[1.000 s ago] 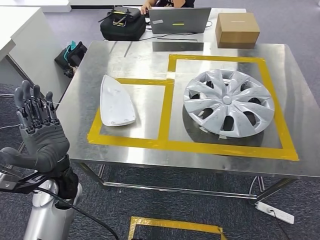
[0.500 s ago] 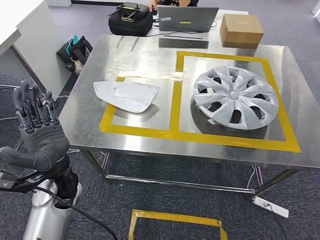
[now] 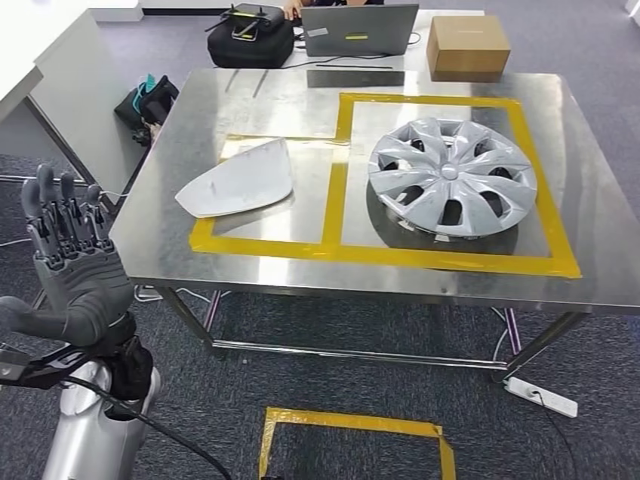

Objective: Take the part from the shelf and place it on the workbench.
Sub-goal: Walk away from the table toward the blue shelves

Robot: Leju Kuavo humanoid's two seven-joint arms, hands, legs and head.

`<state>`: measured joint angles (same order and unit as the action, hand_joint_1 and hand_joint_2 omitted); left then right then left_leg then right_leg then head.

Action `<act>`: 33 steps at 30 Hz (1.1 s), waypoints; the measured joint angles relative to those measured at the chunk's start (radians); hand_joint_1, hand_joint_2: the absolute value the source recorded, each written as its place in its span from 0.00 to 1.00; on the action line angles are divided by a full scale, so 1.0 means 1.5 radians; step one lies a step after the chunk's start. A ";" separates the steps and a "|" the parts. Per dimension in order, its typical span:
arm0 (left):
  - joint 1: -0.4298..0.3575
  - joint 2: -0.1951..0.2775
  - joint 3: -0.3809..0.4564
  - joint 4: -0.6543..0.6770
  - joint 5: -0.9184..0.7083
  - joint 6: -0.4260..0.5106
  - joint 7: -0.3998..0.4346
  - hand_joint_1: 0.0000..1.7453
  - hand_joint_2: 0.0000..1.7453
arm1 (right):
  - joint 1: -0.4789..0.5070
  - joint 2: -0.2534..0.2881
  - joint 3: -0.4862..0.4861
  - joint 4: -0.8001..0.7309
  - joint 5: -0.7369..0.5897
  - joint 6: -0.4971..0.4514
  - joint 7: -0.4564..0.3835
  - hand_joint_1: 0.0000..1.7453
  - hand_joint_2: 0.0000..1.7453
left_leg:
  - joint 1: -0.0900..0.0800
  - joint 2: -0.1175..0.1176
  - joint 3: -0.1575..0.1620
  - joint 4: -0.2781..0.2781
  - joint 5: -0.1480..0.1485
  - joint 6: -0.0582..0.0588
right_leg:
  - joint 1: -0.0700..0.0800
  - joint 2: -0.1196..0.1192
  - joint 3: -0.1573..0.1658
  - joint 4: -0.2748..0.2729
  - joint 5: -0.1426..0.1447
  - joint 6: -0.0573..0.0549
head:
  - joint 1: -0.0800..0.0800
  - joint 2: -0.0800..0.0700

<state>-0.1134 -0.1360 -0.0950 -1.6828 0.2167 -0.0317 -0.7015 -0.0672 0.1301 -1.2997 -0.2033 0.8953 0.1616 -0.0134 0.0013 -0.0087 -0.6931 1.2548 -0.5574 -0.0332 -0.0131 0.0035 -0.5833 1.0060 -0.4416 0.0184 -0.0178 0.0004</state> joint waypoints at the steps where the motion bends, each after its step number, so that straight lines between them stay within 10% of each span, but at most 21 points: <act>1: 0.000 0.001 0.000 0.000 0.000 0.001 0.000 0.00 0.00 | 0.000 0.000 0.000 0.000 0.000 0.000 0.000 0.00 0.00 | 0.001 0.000 0.020 -0.027 0.015 0.000 | -0.001 0.000 -0.004 0.000 0.003 0.002 | 0.000 0.000; 5: -0.001 0.002 0.000 -0.001 0.000 0.002 0.000 0.00 0.00 | 0.000 0.000 0.000 0.000 0.000 0.000 0.000 0.00 0.00 | 0.000 0.000 0.118 -0.178 0.055 0.006 | 0.000 0.000 -0.014 0.001 0.015 0.016 | 0.000 0.000; 9: 0.001 0.002 0.000 -0.002 0.000 0.002 0.000 0.00 0.00 | 0.001 0.000 0.000 0.000 0.000 0.000 0.000 0.00 0.00 | -0.002 0.000 0.114 -0.191 0.062 0.027 | -0.001 0.000 -0.024 0.008 0.014 0.031 | 0.001 0.000; 14: 0.003 0.002 0.001 -0.002 -0.002 0.002 0.000 0.00 0.00 | 0.002 0.001 -0.001 0.000 0.000 0.002 0.000 0.00 0.00 | -0.003 0.001 0.100 -0.192 0.076 0.042 | -0.001 0.001 -0.087 0.176 -0.082 0.037 | 0.005 0.000; 20: 0.004 0.003 0.003 -0.003 -0.006 0.007 0.000 0.00 0.00 | -0.001 0.001 -0.003 0.000 0.000 0.000 0.001 0.00 0.00 | -0.008 0.000 0.089 -0.188 0.086 0.032 | 0.001 0.002 0.026 0.005 -0.018 0.027 | 0.005 0.000; 24: 0.004 0.003 0.004 -0.007 -0.007 0.008 0.000 0.00 0.00 | 0.002 0.003 -0.004 0.000 0.000 0.000 0.001 0.00 0.00 | -0.010 0.000 0.078 -0.179 0.085 0.019 | 0.000 0.003 0.023 -0.002 -0.012 0.013 | 0.004 0.000; 29: 0.005 0.004 0.008 -0.008 -0.008 0.015 0.000 0.00 0.00 | 0.000 0.005 -0.004 -0.001 0.000 0.001 -0.001 0.00 0.00 | -0.004 0.001 0.004 -0.005 -0.012 0.003 | -0.002 0.000 0.007 -0.003 0.000 0.001 | -0.002 0.000; 31: 0.006 0.005 0.010 -0.008 -0.008 0.017 0.000 0.00 0.00 | 0.001 0.005 -0.004 -0.001 0.000 0.002 -0.001 0.00 0.00 | -0.003 0.001 0.008 -0.002 -0.002 0.003 | -0.002 0.000 0.002 -0.003 0.004 0.002 | -0.002 0.000; 33: 0.006 0.005 0.011 -0.009 -0.009 0.018 0.000 0.00 0.00 | 0.001 0.005 -0.004 -0.001 0.000 0.002 -0.002 0.00 0.00 | -0.002 0.001 0.059 -0.087 0.041 0.006 | -0.003 0.000 -0.001 -0.003 0.008 0.006 | -0.002 0.000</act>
<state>-0.1047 -0.1287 -0.0787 -1.6958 0.2034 -0.0044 -0.7015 -0.0652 0.1377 -1.3057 -0.2052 0.8953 0.1647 -0.0159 -0.0019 -0.0068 -0.6052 1.1248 -0.4963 -0.0239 -0.0170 0.0037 -0.5847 1.0021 -0.4293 0.0270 -0.0215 0.0004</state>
